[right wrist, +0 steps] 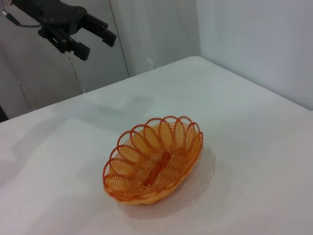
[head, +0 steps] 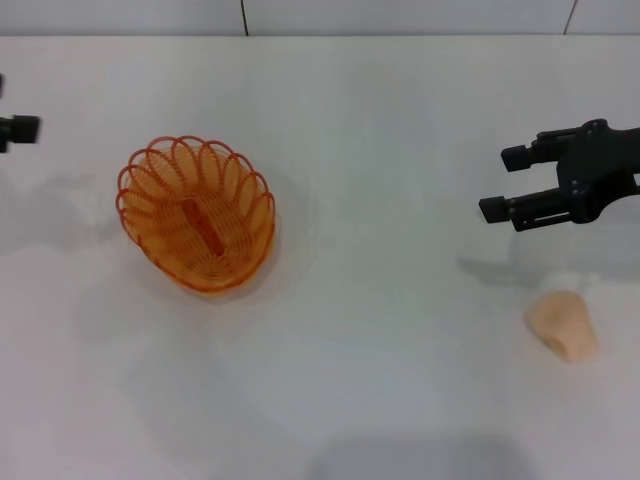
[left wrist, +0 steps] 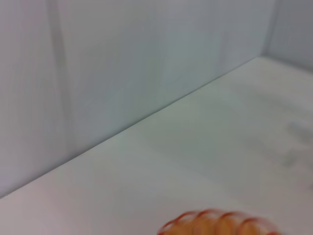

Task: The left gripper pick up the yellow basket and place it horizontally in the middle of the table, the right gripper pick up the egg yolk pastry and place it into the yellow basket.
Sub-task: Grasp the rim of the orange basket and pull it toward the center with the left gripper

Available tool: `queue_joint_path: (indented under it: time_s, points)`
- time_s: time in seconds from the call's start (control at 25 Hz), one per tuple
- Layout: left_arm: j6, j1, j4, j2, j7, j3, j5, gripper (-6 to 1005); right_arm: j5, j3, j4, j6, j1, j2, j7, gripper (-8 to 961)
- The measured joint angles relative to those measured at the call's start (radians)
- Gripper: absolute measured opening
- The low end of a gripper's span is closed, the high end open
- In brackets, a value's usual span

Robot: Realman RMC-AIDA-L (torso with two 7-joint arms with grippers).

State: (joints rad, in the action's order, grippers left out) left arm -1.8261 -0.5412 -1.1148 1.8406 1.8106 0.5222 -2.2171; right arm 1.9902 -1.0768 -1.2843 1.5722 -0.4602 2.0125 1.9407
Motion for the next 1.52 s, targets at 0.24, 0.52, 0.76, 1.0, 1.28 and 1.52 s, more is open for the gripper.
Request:
queue_joint_path:
  time_s: [0.24, 0.52, 0.76, 1.0, 1.28, 1.52]
  points:
    - [0.068, -0.023, -0.005, -0.025, 0.005, -0.047, -0.158, 848, -0.011, 0.0, 0.002, -0.012, 0.0, 0.0, 0.008, 776]
    - [0.18, -0.054, -0.008, -0.027, 0.01, -0.049, -0.278, 843, -0.036, 0.011, 0.002, -0.018, -0.001, 0.0, 0.009, 775]
    - [0.205, -0.097, 0.01, -0.026, 0.004, -0.049, -0.246, 838, -0.06, 0.027, -0.002, -0.018, 0.001, -0.002, 0.01, 775]
    - [0.212, -0.113, 0.038, -0.024, 0.003, -0.054, -0.119, 833, -0.062, 0.046, -0.006, -0.018, -0.002, -0.004, 0.01, 774]
    - [0.265, -0.119, 0.136, -0.047, -0.005, -0.059, -0.008, 828, -0.062, 0.081, -0.003, -0.011, -0.002, -0.006, 0.01, 774]
    - [0.331, -0.14, 0.197, -0.059, -0.02, -0.047, -0.044, 823, -0.062, 0.081, -0.002, -0.009, -0.006, -0.005, 0.01, 773]
